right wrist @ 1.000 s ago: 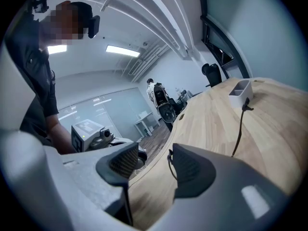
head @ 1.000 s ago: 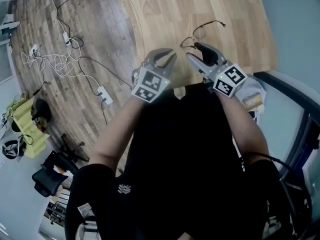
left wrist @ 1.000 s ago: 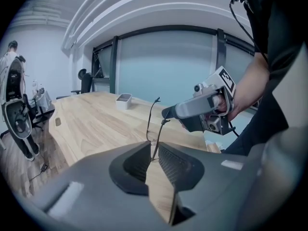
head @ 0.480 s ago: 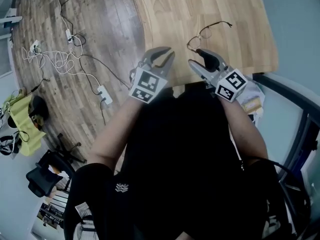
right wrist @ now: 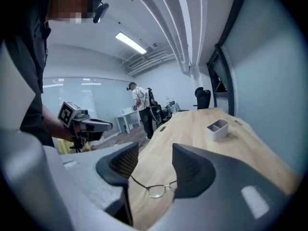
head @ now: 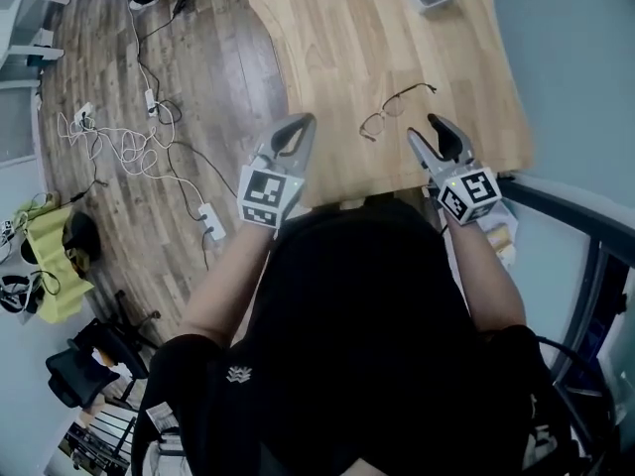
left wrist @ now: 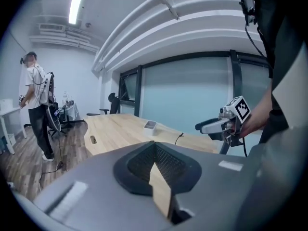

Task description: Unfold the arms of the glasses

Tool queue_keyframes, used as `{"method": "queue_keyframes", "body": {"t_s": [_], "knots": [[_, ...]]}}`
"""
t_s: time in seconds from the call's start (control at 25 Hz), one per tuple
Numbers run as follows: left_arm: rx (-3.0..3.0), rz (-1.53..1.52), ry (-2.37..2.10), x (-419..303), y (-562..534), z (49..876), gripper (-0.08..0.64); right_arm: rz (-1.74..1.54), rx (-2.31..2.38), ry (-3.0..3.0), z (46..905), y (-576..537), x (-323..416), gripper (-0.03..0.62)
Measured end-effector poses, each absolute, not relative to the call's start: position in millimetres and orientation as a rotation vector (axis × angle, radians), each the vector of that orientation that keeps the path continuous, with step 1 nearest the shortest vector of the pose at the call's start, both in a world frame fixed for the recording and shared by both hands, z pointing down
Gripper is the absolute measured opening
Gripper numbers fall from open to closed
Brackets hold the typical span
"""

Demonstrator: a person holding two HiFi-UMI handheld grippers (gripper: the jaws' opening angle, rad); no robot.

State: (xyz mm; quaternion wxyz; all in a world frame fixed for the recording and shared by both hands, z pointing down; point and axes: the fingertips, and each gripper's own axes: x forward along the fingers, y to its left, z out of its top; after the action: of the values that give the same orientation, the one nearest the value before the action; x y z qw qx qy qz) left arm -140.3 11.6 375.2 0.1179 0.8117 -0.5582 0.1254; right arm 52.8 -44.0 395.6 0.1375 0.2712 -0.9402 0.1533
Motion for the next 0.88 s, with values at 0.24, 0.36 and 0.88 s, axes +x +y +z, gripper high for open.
{"method": "queue_keyframes", "body": {"t_s": [0.24,0.36,0.88], "knots": [[2.343,0.36,-1.723,-138,0,360,0.006,0.358,0.849,-2.728,388,-64,77,0.105],[2.32,0.384,-1.736,-132,-4,362,0.006,0.314,0.816,-2.752,386,-64,84,0.044],[2.263,0.43,-1.834,-109,-1,381,0.006,0.24,0.732,-2.744,405,-75,103,0.0]]}}
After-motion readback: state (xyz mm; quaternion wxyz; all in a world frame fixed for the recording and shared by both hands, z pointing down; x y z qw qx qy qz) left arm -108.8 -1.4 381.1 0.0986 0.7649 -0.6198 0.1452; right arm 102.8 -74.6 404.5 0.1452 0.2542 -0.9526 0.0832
